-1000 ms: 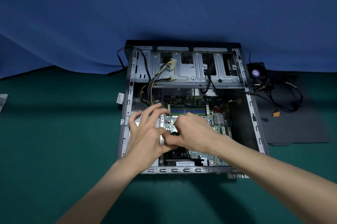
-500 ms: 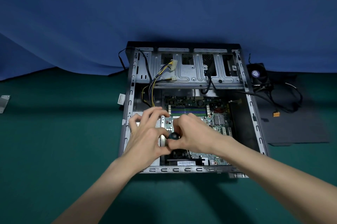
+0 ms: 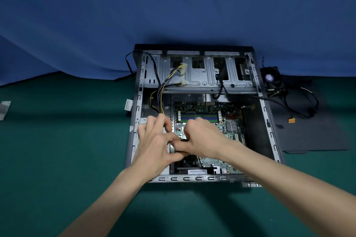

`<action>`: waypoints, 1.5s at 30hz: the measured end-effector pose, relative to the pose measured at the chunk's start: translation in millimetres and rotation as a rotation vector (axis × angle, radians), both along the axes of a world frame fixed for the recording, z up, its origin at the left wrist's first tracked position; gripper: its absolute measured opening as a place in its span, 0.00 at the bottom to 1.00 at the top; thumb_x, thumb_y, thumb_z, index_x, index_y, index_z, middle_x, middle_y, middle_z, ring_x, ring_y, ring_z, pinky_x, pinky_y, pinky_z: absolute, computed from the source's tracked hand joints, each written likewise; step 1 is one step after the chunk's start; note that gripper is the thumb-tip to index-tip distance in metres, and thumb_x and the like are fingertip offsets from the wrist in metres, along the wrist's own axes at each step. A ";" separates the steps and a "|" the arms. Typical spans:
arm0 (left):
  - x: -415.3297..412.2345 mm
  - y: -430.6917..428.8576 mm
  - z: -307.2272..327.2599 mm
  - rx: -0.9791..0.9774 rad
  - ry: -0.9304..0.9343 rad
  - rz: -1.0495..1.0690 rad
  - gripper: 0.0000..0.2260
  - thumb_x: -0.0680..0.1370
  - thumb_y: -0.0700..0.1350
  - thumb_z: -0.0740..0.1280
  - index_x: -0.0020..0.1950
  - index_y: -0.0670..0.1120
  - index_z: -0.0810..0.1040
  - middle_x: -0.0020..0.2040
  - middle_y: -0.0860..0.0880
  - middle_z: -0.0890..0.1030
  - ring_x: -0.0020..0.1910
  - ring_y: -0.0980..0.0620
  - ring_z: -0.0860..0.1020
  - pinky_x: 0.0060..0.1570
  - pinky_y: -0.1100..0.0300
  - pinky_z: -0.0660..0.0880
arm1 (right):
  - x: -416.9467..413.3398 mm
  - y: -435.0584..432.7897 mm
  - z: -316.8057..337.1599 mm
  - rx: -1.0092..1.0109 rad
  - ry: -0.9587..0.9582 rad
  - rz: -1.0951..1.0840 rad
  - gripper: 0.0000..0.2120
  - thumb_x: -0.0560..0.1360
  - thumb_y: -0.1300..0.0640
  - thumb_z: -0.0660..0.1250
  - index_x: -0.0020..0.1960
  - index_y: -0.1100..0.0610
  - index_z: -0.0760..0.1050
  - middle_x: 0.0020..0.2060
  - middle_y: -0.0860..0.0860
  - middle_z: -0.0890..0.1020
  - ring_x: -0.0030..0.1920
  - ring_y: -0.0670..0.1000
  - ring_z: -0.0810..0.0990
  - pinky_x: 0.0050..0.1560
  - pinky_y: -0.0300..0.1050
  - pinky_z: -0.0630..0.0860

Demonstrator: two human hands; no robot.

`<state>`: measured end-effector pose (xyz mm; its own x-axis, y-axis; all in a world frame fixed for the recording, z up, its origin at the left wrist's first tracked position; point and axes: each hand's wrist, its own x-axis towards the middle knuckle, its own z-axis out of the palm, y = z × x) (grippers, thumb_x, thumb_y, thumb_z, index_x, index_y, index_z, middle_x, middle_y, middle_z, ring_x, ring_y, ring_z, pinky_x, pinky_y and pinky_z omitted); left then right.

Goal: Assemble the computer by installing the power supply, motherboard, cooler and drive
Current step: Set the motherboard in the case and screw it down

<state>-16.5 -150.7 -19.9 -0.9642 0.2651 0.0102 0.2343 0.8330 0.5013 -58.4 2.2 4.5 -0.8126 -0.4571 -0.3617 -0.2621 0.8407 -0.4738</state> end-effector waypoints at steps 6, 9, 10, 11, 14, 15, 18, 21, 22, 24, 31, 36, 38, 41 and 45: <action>0.1 -0.4 1.4 0.026 -0.013 0.030 0.16 0.60 0.62 0.77 0.38 0.53 0.82 0.45 0.54 0.65 0.47 0.52 0.64 0.44 0.58 0.53 | 2.5 0.1 -0.8 -0.051 -0.016 0.010 0.21 0.68 0.48 0.70 0.27 0.59 0.65 0.22 0.52 0.67 0.26 0.53 0.65 0.25 0.45 0.62; -1.1 0.3 3.2 0.041 -0.020 0.030 0.14 0.61 0.59 0.78 0.37 0.51 0.83 0.43 0.55 0.66 0.46 0.51 0.65 0.44 0.58 0.52 | 2.8 -1.2 0.6 0.015 0.027 -0.001 0.21 0.69 0.44 0.68 0.28 0.57 0.65 0.23 0.50 0.68 0.26 0.50 0.67 0.28 0.45 0.63; -1.4 0.1 3.2 0.038 -0.014 0.017 0.13 0.61 0.57 0.78 0.37 0.51 0.83 0.43 0.55 0.65 0.46 0.51 0.65 0.45 0.58 0.53 | 1.2 -0.5 1.7 0.014 0.020 0.004 0.20 0.67 0.43 0.69 0.30 0.58 0.68 0.25 0.51 0.71 0.27 0.52 0.70 0.28 0.46 0.66; -1.4 0.0 3.1 0.039 -0.009 0.008 0.12 0.61 0.57 0.78 0.37 0.52 0.83 0.43 0.56 0.65 0.47 0.50 0.65 0.45 0.57 0.53 | -0.1 0.1 2.6 0.001 0.001 0.010 0.18 0.65 0.44 0.70 0.32 0.59 0.71 0.26 0.52 0.73 0.29 0.54 0.73 0.29 0.47 0.69; 0.3 0.4 2.7 0.043 -0.026 0.023 0.18 0.59 0.66 0.75 0.36 0.54 0.82 0.44 0.56 0.65 0.47 0.50 0.64 0.46 0.57 0.55 | 2.5 0.7 0.2 -0.057 -0.023 0.013 0.19 0.67 0.49 0.70 0.28 0.59 0.66 0.23 0.53 0.68 0.28 0.56 0.68 0.26 0.45 0.63; 0.5 0.6 2.9 0.046 -0.033 0.031 0.20 0.59 0.69 0.72 0.35 0.54 0.82 0.44 0.56 0.65 0.47 0.51 0.63 0.47 0.58 0.54 | 4.2 0.3 -0.4 -0.052 -0.011 0.003 0.22 0.69 0.48 0.70 0.27 0.58 0.63 0.22 0.52 0.66 0.27 0.55 0.66 0.25 0.45 0.60; -0.4 0.1 3.9 0.037 -0.036 0.016 0.17 0.61 0.66 0.73 0.35 0.53 0.83 0.44 0.56 0.66 0.47 0.50 0.65 0.47 0.58 0.53 | 5.8 1.7 1.5 -0.012 0.017 -0.014 0.26 0.70 0.39 0.68 0.27 0.57 0.63 0.22 0.51 0.67 0.26 0.52 0.67 0.26 0.44 0.61; -0.5 0.1 3.9 0.029 -0.030 0.010 0.12 0.59 0.59 0.75 0.36 0.54 0.83 0.43 0.56 0.64 0.47 0.49 0.66 0.46 0.59 0.52 | 3.4 4.1 3.6 -0.042 -0.006 0.007 0.21 0.66 0.42 0.71 0.33 0.60 0.73 0.26 0.55 0.76 0.32 0.56 0.75 0.31 0.47 0.72; 0.2 0.1 3.6 0.032 -0.036 0.013 0.14 0.58 0.60 0.75 0.36 0.54 0.83 0.43 0.56 0.64 0.47 0.49 0.65 0.46 0.59 0.52 | 3.9 3.4 2.4 -0.068 -0.015 0.011 0.19 0.67 0.45 0.71 0.32 0.61 0.73 0.26 0.56 0.75 0.32 0.58 0.75 0.31 0.48 0.72; 1.1 0.2 3.7 0.046 -0.045 0.027 0.17 0.59 0.65 0.75 0.36 0.54 0.82 0.43 0.55 0.65 0.47 0.51 0.64 0.46 0.58 0.53 | 6.6 0.1 0.2 -0.080 0.000 -0.004 0.22 0.69 0.47 0.69 0.27 0.60 0.66 0.22 0.54 0.69 0.28 0.56 0.69 0.26 0.47 0.65; 0.4 0.6 2.6 0.043 -0.024 0.024 0.18 0.61 0.66 0.74 0.37 0.53 0.83 0.43 0.55 0.66 0.47 0.51 0.64 0.47 0.58 0.54 | 5.0 0.9 -0.3 -0.068 -0.005 -0.009 0.18 0.67 0.47 0.70 0.29 0.59 0.69 0.24 0.54 0.72 0.31 0.56 0.73 0.29 0.47 0.69; -0.8 -0.6 3.1 0.040 -0.040 0.015 0.13 0.60 0.59 0.77 0.37 0.53 0.83 0.43 0.56 0.65 0.47 0.51 0.65 0.47 0.59 0.53 | 6.5 3.5 0.6 -0.001 0.016 -0.014 0.26 0.68 0.37 0.68 0.28 0.57 0.66 0.22 0.50 0.70 0.26 0.52 0.69 0.27 0.45 0.65; 0.0 0.1 3.4 0.023 -0.038 0.011 0.14 0.58 0.58 0.76 0.37 0.53 0.83 0.43 0.56 0.64 0.47 0.50 0.65 0.46 0.58 0.52 | 5.2 4.5 1.4 -0.015 -0.002 0.004 0.21 0.67 0.41 0.70 0.32 0.59 0.72 0.25 0.53 0.75 0.31 0.54 0.74 0.30 0.45 0.69; 0.9 0.2 3.7 0.022 -0.045 0.010 0.17 0.60 0.66 0.72 0.36 0.54 0.82 0.44 0.56 0.65 0.47 0.50 0.64 0.47 0.59 0.53 | 7.5 -1.2 0.1 -0.018 0.009 0.003 0.22 0.71 0.45 0.68 0.28 0.58 0.65 0.23 0.52 0.69 0.27 0.52 0.68 0.26 0.44 0.61; -0.4 -0.3 3.9 0.029 -0.014 -0.013 0.13 0.61 0.60 0.77 0.37 0.52 0.83 0.44 0.55 0.65 0.46 0.51 0.64 0.46 0.57 0.53 | 6.9 -0.2 2.9 0.023 0.015 0.012 0.21 0.69 0.41 0.68 0.30 0.57 0.68 0.24 0.50 0.71 0.28 0.51 0.71 0.26 0.43 0.62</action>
<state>-16.9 -151.1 -16.1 -0.9608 0.2773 0.0048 0.2379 0.8150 0.5284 -51.5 2.0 7.5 -0.8126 -0.4584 -0.3599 -0.2793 0.8483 -0.4498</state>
